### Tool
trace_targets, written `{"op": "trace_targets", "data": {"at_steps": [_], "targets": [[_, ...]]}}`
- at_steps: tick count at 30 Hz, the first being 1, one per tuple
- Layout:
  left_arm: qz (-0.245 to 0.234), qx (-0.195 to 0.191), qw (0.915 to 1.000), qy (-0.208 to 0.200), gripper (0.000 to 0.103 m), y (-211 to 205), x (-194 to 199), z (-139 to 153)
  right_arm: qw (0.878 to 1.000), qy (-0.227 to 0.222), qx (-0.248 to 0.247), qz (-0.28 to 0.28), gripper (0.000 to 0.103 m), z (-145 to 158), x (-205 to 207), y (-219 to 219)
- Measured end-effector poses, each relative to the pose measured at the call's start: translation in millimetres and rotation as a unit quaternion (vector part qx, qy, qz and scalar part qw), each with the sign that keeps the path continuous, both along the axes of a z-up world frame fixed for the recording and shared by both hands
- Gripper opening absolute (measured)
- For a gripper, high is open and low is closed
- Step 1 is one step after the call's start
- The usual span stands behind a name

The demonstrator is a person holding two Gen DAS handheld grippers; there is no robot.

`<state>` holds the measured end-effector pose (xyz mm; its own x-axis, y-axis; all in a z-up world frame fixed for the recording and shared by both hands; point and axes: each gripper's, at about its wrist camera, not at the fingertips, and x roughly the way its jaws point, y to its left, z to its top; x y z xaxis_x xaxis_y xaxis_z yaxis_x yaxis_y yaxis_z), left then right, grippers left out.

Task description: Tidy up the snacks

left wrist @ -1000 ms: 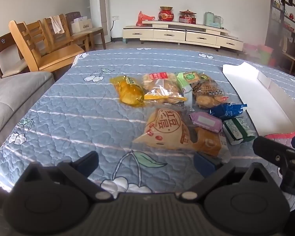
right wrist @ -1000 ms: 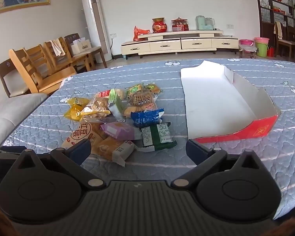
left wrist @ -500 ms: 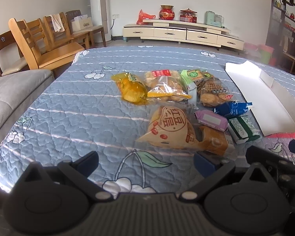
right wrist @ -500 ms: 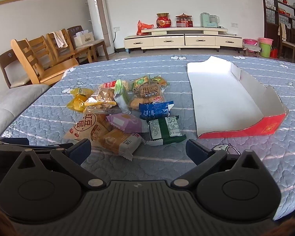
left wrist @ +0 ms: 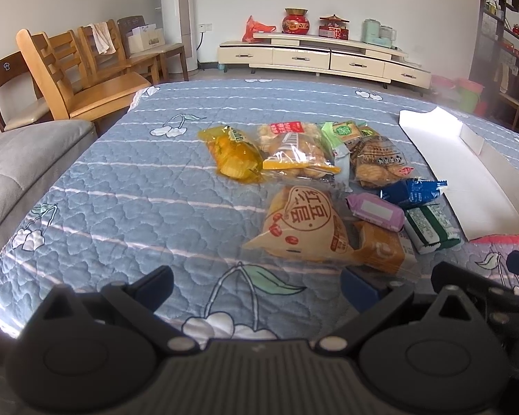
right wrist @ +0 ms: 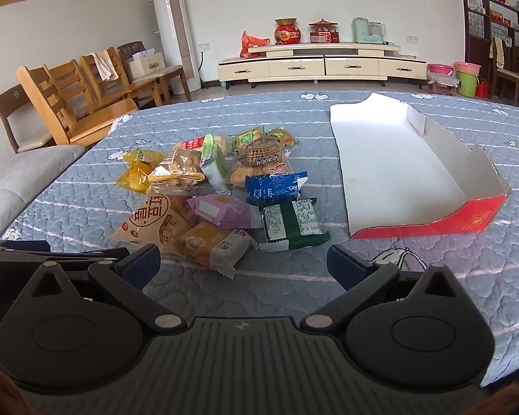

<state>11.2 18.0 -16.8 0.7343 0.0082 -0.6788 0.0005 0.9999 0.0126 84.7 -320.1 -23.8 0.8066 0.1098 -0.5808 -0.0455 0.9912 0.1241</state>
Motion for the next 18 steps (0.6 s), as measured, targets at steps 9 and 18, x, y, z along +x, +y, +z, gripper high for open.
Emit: {"op": "trace_targets", "data": {"at_steps": [9,18], "targets": [[0.001,0.002,1.0,0.0,0.102,0.5,0.3,-0.2,1.0,0.001,0.0,0.001,0.103,-0.9,0.1,0.4],[0.002,0.003,1.0,0.001,0.102,2.6,1.8,-0.8,1.0,0.004,0.001,0.002,0.103,-1.7,0.9,2.0]]}}
